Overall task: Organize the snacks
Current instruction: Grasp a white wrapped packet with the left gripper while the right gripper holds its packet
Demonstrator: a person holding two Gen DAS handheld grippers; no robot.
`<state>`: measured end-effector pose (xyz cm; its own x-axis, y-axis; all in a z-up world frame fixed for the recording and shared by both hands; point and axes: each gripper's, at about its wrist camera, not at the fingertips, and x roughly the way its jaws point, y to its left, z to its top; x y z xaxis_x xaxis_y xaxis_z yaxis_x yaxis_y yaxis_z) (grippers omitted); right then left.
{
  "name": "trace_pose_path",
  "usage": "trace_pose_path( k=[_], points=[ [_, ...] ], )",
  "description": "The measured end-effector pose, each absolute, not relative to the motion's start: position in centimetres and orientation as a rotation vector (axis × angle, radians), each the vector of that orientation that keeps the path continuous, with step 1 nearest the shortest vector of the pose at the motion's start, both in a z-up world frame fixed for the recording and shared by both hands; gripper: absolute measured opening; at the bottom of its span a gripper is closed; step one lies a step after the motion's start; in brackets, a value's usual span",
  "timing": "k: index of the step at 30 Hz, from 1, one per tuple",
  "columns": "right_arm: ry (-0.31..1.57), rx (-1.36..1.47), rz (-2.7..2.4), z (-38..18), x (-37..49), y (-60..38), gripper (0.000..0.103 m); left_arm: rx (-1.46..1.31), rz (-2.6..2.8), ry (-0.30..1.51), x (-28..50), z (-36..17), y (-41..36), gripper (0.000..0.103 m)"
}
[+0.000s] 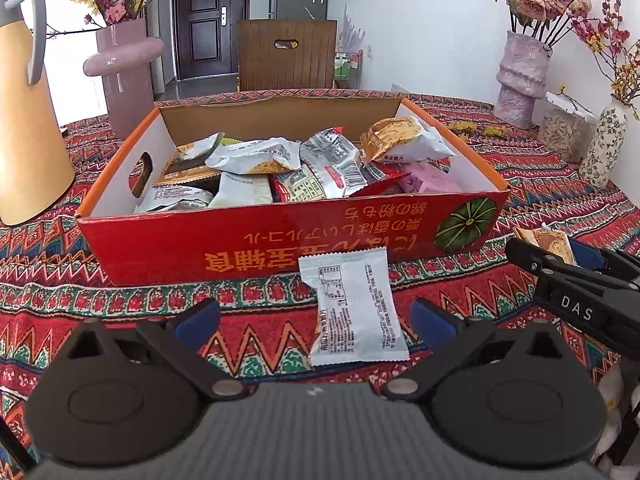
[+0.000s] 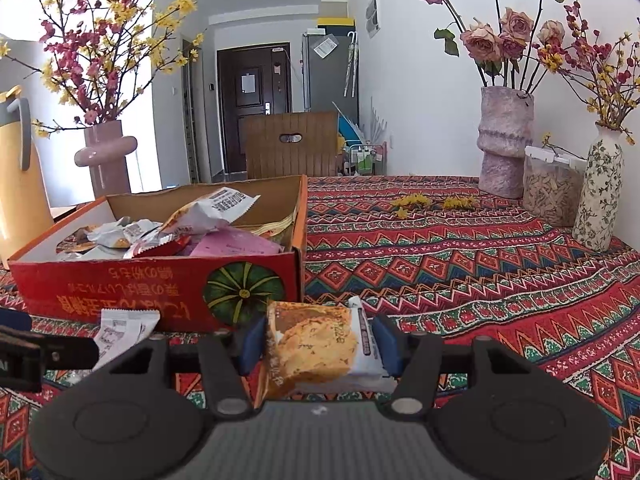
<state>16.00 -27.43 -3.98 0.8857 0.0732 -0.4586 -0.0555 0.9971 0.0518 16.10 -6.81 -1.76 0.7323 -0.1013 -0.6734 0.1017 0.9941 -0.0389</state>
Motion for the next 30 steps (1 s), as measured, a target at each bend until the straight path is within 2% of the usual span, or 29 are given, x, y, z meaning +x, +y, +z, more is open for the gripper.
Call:
trace_pose_path(
  k=[9,13,16,18,20,22,24,27,30],
  points=[
    [0.466,0.052,0.076,-3.9,15.8,-27.7,0.057,0.015,-0.082,0.787,18.0,-3.0,-8.5,0.103],
    [0.466,0.055,0.081,-3.9,15.7,-27.7,0.057,0.017,-0.072,0.808,18.6,-3.4,-8.9,0.097],
    [0.466,0.057,0.083,-3.9,15.7,-27.7,0.057,0.017,-0.073,0.820,18.9,-3.7,-9.3,0.089],
    [0.465,0.058,0.083,-3.9,15.7,-27.8,0.057,0.024,-0.077,0.830,19.0,-3.9,-9.6,0.079],
    [0.465,0.058,0.083,-3.9,15.8,-27.8,0.057,0.031,-0.075,0.824,18.9,-3.9,-9.7,0.075],
    [0.465,0.058,0.083,-3.9,15.8,-27.8,0.057,0.028,-0.085,0.820,18.9,-3.8,-9.8,0.067],
    [0.466,0.058,0.082,-3.9,15.8,-27.7,0.057,0.027,-0.094,0.812,18.8,-3.7,-9.8,0.047],
    [0.466,0.058,0.082,-3.9,15.8,-27.8,0.057,0.028,-0.108,0.806,18.6,-3.6,-9.9,0.042],
    [0.465,0.059,0.081,-3.9,15.8,-27.8,0.057,0.031,-0.116,0.801,18.3,-3.6,-10.0,0.042]
  ],
)
